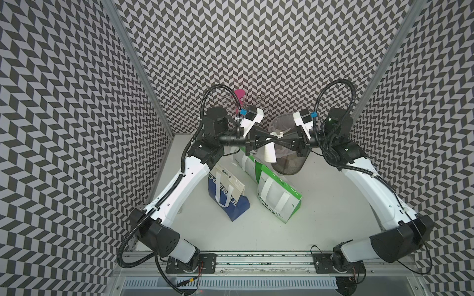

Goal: Shred takeout receipts and throw away
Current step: Shred the takeout receipt.

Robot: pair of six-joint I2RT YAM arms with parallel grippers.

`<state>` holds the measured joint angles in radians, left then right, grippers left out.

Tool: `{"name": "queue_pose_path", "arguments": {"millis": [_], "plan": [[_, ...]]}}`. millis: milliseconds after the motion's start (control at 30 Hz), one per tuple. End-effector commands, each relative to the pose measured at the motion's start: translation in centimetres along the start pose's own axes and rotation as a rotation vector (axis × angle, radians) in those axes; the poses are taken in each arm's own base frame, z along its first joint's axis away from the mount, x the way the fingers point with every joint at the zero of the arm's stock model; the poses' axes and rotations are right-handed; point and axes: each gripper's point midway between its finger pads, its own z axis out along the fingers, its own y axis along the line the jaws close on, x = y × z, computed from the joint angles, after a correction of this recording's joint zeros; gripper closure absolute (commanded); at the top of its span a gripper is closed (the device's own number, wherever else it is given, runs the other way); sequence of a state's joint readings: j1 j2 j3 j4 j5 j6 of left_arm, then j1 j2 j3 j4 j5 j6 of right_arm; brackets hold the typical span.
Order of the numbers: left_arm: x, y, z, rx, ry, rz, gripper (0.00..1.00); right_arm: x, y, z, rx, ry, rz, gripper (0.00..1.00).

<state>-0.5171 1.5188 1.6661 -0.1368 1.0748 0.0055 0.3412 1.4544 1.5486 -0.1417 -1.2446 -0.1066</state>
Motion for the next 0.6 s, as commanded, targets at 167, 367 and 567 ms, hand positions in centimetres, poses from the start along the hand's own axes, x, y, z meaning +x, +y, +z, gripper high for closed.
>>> {"name": "queue_pose_path", "arguments": {"millis": [167, 367, 567], "plan": [[-1.4, 0.6, -0.3, -0.041, 0.008, 0.043, 0.71, -0.3, -2.2, -0.6, 0.142, 0.046, -0.057, 1.00], [-1.0, 2.0, 0.6, -0.037, 0.043, 0.024, 0.71, 0.8, -4.1, -0.7, 0.223, 0.119, -0.051, 1.00], [-0.8, 3.3, 1.1, -0.077, 0.076, 0.011, 0.89, 0.7, -4.5, -0.8, 0.246, 0.125, -0.059, 1.00]]}}
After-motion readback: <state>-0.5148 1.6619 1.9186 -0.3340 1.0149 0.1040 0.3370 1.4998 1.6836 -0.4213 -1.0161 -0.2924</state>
